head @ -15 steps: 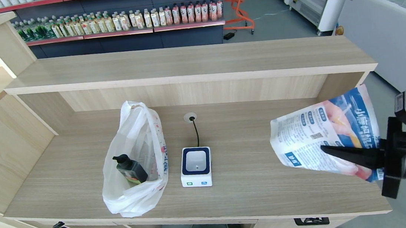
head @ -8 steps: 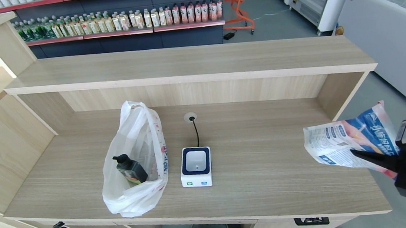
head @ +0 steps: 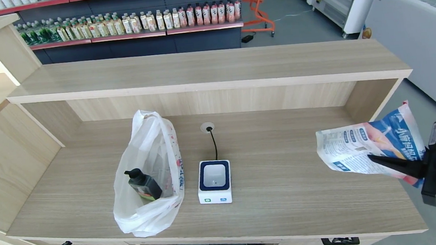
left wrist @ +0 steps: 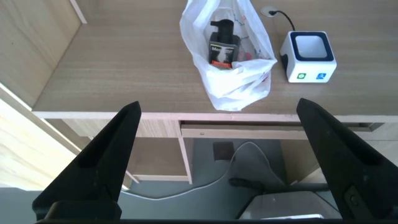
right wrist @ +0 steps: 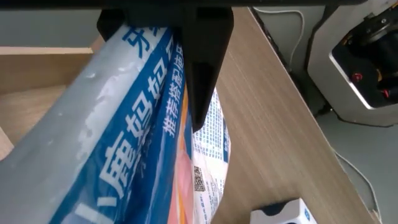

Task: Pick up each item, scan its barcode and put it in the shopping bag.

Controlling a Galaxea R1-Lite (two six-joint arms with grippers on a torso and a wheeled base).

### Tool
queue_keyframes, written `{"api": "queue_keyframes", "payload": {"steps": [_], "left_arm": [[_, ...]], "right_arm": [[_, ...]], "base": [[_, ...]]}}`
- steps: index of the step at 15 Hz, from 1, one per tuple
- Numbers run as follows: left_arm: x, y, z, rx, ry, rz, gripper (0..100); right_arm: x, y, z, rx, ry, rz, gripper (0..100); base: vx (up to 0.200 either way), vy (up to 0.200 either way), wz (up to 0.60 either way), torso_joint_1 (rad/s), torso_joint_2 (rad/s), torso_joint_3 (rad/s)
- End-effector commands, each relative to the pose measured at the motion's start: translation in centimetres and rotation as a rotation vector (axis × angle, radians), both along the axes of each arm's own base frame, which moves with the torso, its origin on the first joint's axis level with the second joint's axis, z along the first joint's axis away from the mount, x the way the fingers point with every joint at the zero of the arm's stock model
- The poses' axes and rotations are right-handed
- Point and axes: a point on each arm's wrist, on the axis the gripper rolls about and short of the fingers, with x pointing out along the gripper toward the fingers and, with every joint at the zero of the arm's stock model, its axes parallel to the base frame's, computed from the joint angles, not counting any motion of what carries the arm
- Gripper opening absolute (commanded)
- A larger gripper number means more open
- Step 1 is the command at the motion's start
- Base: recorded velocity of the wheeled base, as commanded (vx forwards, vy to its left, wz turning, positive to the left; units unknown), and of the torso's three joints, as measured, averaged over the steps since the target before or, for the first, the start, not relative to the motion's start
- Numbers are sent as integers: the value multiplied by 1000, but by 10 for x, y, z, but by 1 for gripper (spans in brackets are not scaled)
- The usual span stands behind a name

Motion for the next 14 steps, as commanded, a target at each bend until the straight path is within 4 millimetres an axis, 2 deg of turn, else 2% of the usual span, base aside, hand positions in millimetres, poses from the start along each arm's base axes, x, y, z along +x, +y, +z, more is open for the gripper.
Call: {"api": "queue_keyframes", "payload": {"steps": [1, 7, 10, 13, 14], "left_arm": [[0, 0, 0, 0, 1, -1, 100], [0, 0, 0, 0, 0, -1, 100], [0, 0, 0, 1, 0, -1, 100], [0, 0, 0, 3, 3, -1, 100], [0, 0, 0, 1, 1, -1, 100]], "right_arm": [[10, 1, 0, 1, 15, 11, 0], [37, 12, -8, 3, 67, 89, 0], [62, 21, -12, -35, 38, 126, 0], [80, 23, -23, -96, 1, 146, 0], [82, 23, -27, -106, 9, 150, 0]], "base": [[0, 200, 0, 22, 7, -2], [0, 200, 0, 3, 1, 2], [0, 200, 0, 1, 2, -1], [0, 200, 0, 1, 2, 1], [0, 0, 0, 0, 0, 0]]}}
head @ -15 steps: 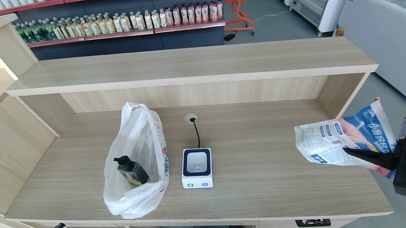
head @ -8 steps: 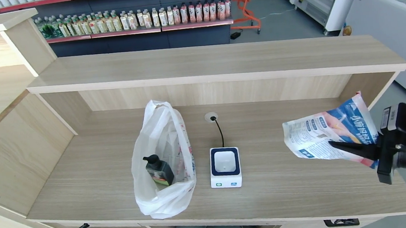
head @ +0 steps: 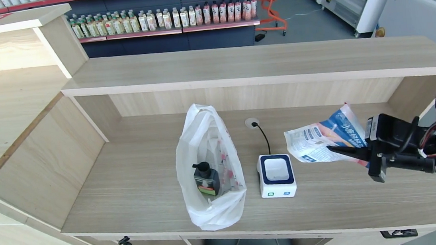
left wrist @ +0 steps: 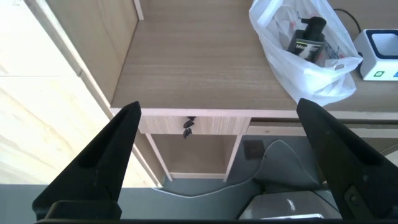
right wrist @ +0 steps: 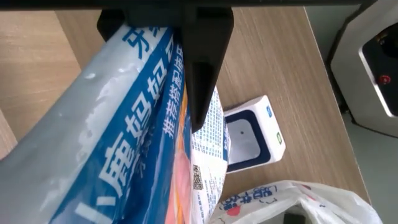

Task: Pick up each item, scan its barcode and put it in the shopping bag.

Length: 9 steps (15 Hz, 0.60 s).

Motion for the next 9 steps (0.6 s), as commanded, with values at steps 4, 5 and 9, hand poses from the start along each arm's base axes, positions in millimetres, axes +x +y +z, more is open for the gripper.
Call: {"api": "queue_keyframes", "payload": {"steps": [4, 5, 9], "left_arm": [[0, 0, 0, -1, 0, 0, 100], [0, 0, 0, 0, 1, 0, 100], [0, 0, 0, -1, 0, 0, 100]], "right_arm": [[21, 3, -30, -82, 41, 31, 0], [25, 3, -36, -97, 35, 38, 0], [38, 3, -52, -125, 10, 52, 0]], "base": [[0, 0, 0, 0, 0, 0], [0, 0, 0, 0, 0, 0], [0, 0, 0, 0, 0, 0]]}}
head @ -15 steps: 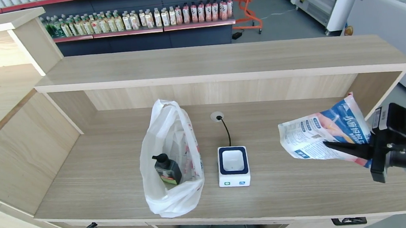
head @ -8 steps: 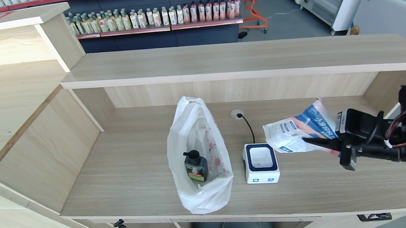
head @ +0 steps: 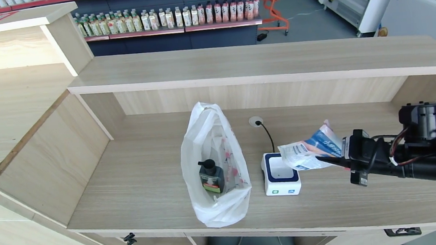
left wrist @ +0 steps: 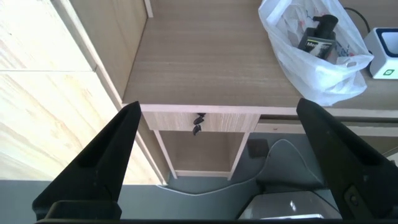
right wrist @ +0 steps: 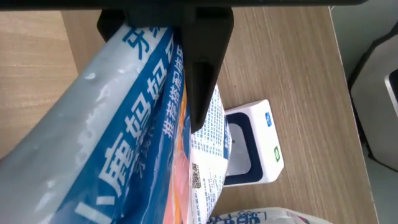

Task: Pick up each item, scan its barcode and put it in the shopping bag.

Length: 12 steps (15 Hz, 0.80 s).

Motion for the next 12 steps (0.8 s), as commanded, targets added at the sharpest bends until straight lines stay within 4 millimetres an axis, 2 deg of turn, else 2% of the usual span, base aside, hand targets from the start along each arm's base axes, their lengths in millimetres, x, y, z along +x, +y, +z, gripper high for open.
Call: {"api": "queue_keyframes", "payload": {"steps": [1, 12], "left_arm": [[0, 0, 0, 0, 1, 0, 100], [0, 0, 0, 1, 1, 0, 100]], "right_arm": [[8, 2, -15, -11, 31, 7, 0], [42, 15, -66, 31, 1, 126, 0]], "base": [[0, 0, 0, 0, 0, 0], [0, 0, 0, 0, 0, 0]]}}
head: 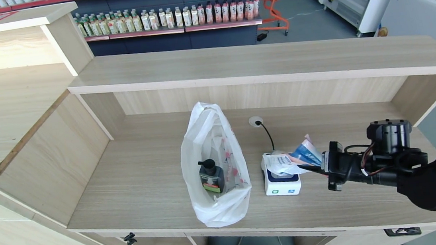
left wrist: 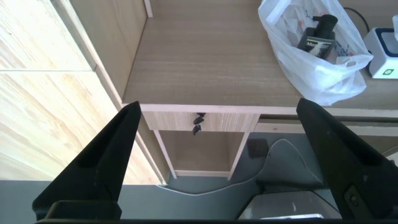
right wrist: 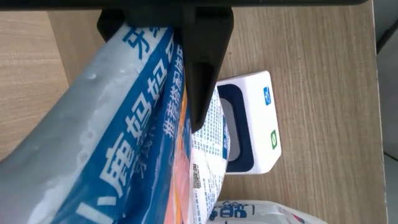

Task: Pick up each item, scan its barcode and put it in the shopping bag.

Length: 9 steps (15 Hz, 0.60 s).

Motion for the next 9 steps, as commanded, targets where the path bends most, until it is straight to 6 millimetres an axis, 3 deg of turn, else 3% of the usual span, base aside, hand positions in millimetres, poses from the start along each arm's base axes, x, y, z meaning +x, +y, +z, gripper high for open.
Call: {"api": "queue_keyframes", "payload": {"steps": [1, 6, 9], "left_arm": [[0, 0, 0, 1, 0, 0, 100], [0, 0, 0, 0, 0, 0, 100], [0, 0, 0, 0, 0, 0, 100]], "right_arm": [[8, 3, -15, 2, 32, 19, 0], [19, 6, -17, 31, 38, 41, 0], [14, 5, 5, 113, 67, 8, 0]], "base": [[0, 0, 0, 0, 0, 0], [0, 0, 0, 0, 0, 0], [0, 0, 0, 0, 0, 0]]}}
